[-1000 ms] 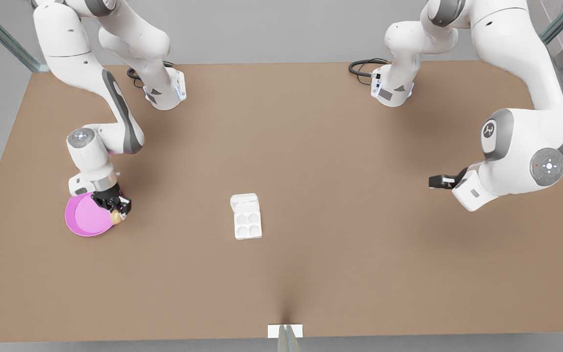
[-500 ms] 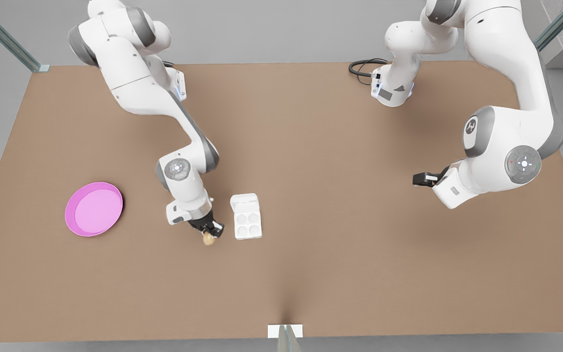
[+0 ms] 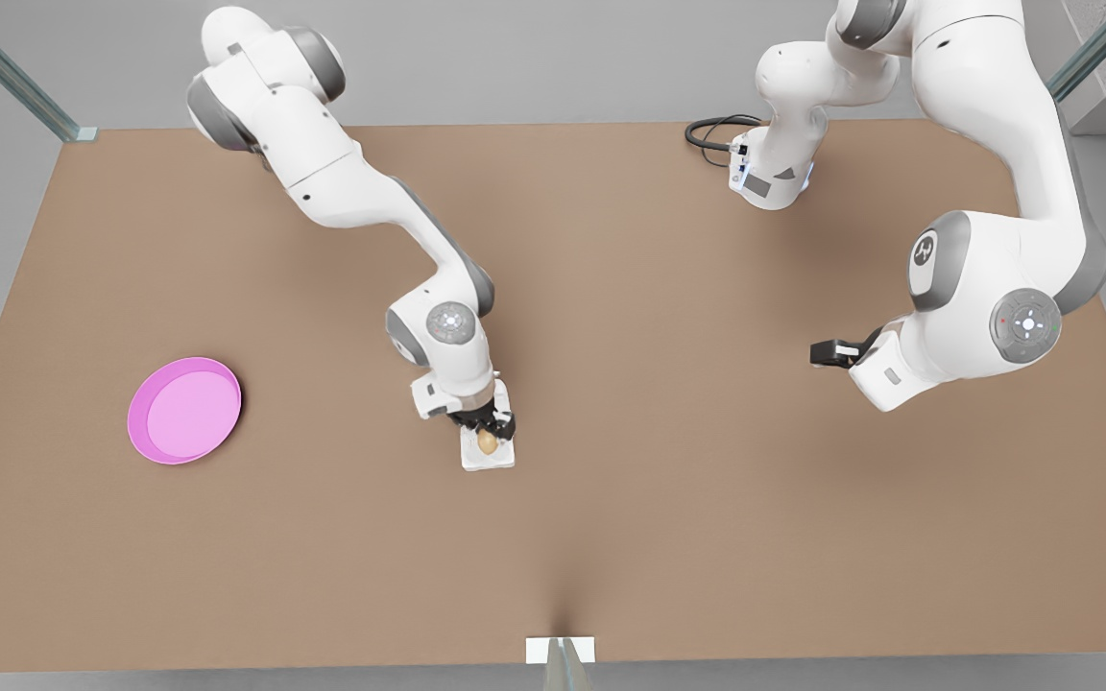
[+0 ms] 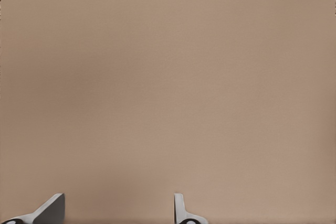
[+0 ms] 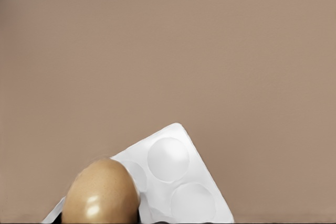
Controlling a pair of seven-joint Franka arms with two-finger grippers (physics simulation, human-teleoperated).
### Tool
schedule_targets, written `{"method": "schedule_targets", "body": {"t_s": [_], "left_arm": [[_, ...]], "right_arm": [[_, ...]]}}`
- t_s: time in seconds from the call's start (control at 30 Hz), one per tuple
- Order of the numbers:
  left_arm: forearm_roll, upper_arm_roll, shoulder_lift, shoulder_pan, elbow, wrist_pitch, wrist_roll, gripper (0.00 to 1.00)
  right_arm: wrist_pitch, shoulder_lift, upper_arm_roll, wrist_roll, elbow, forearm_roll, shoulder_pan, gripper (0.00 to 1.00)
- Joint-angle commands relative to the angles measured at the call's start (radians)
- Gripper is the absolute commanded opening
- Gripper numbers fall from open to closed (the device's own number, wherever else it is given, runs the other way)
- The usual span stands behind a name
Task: Pack egg into the box and close the box lid
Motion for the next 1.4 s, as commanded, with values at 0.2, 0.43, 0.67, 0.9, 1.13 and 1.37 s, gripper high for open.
{"method": "schedule_targets", "body": {"t_s": [0.2, 0.43, 0.67, 0.9, 1.13, 1.37], "left_arm": [[0.001, 0.0, 0.0, 0.0, 0.0, 0.0, 0.0, 1.0], [0.002, -0.222, -0.028, -0.009, 0.0, -0.118, -0.11, 1.0], [0.034, -0.262, 0.337, -0.468, 0.173, 0.264, -0.672, 0.81], [0.031, -0.258, 0.455, -0.52, 0.175, 0.465, -0.905, 0.71], [0.028, -0.256, 0.523, -0.594, 0.183, 0.587, -0.919, 0.71], [0.031, -0.245, 0.563, -0.595, 0.187, 0.756, -0.914, 0.71]], "right_arm": [[0.02, -0.029, 0.001, -0.053, -0.014, 0.057, -0.007, 1.0], [-0.627, -0.622, 0.0, -1.024, -0.212, 0.299, -0.461, 1.0], [-0.879, -0.374, -0.049, -1.173, 0.359, 0.291, -0.516, 1.0], [-0.925, -0.365, -0.022, -1.11, 0.319, 0.247, -0.519, 1.0], [-0.92, -0.357, -0.012, -1.106, 0.322, 0.25, -0.516, 1.0], [-0.922, -0.357, -0.012, -1.106, 0.322, 0.25, -0.515, 1.0]]}}
